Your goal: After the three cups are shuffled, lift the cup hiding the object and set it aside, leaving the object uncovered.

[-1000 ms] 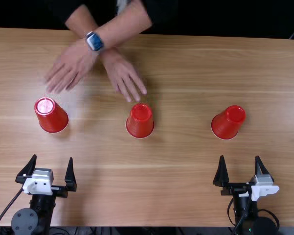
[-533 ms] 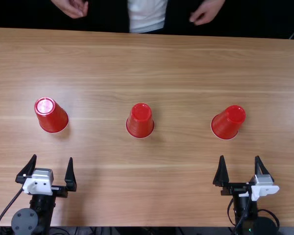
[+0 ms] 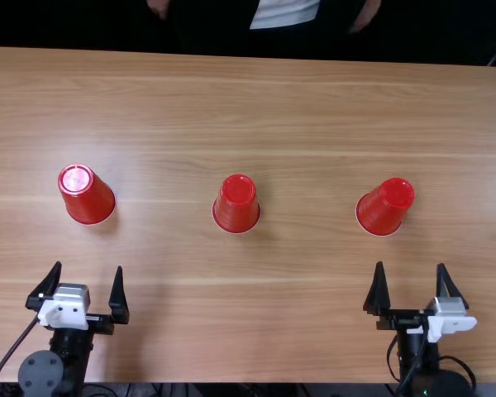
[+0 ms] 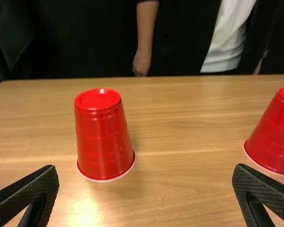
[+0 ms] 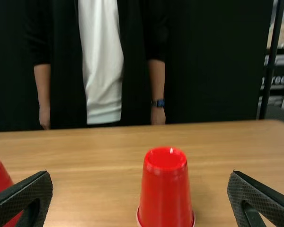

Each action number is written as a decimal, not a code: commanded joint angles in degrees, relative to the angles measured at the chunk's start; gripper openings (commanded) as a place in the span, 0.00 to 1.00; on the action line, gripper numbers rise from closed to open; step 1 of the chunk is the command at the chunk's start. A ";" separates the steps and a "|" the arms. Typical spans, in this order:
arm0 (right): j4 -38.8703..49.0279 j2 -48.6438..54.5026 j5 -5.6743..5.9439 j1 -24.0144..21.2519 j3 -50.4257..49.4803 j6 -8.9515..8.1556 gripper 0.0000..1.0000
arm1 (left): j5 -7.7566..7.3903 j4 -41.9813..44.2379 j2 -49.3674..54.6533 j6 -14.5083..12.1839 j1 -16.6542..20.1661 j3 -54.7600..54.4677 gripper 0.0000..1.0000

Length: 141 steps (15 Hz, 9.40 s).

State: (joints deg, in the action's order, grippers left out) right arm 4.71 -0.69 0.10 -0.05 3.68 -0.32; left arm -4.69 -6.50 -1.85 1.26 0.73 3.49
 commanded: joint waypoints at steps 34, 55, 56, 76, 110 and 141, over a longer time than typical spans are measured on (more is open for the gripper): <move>-64.15 -68.39 -3.05 12.01 78.32 1.37 1.00 | 1.42 -72.18 -62.31 -1.36 4.28 81.33 1.00; -48.96 -108.56 -2.95 32.66 94.05 1.06 1.00 | 4.69 -73.34 -60.82 -1.26 4.28 77.99 1.00; -48.96 -109.17 -2.95 32.66 94.23 1.06 1.00 | 4.69 -73.44 -60.64 -1.26 4.28 77.99 1.00; -48.96 -118.32 -2.95 33.28 94.05 1.06 0.07 | 4.69 -73.23 -59.32 -1.26 3.93 74.82 1.00; -35.89 -90.37 -2.95 17.72 58.81 -3.37 1.00 | 4.58 -72.18 -62.58 -1.36 -0.03 74.12 1.00; -57.51 -23.66 -1.57 -4.43 46.68 -3.06 1.00 | 3.63 -57.94 -39.46 -0.52 -2.49 54.61 1.00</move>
State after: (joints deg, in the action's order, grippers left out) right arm -52.90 -25.71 -1.85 -3.70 51.46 -3.11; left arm -0.62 -63.75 -43.11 0.23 -1.17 59.66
